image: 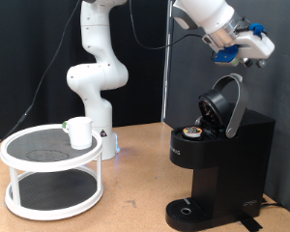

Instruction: Make a cup of coffee with the keurig machine

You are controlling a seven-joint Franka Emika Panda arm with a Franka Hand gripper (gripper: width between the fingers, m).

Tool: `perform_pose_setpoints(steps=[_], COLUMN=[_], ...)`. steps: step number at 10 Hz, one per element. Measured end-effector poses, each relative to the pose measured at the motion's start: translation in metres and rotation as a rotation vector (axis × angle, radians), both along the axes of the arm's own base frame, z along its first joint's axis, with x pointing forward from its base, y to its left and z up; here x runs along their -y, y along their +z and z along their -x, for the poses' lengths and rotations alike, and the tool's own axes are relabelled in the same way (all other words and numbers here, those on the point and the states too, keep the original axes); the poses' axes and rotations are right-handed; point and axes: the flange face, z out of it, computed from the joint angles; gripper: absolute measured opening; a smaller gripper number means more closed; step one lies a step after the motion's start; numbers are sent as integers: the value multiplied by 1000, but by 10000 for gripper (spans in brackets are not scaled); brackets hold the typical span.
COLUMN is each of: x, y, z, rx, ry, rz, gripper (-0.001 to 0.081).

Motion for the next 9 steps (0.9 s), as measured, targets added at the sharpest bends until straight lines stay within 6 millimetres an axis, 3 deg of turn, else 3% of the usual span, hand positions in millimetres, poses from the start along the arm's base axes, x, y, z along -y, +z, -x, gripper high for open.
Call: perform_pose_setpoints(steps=[1, 2, 3, 9], x=[4, 8, 12, 37], y=[-3, -6, -8, -21], z=[0, -1, -2, 0], rx=[-5, -6, 1, -3], ry=[-8, -14, -21, -49], rz=[2, 5, 9, 23], gripper=[132, 132, 30, 0])
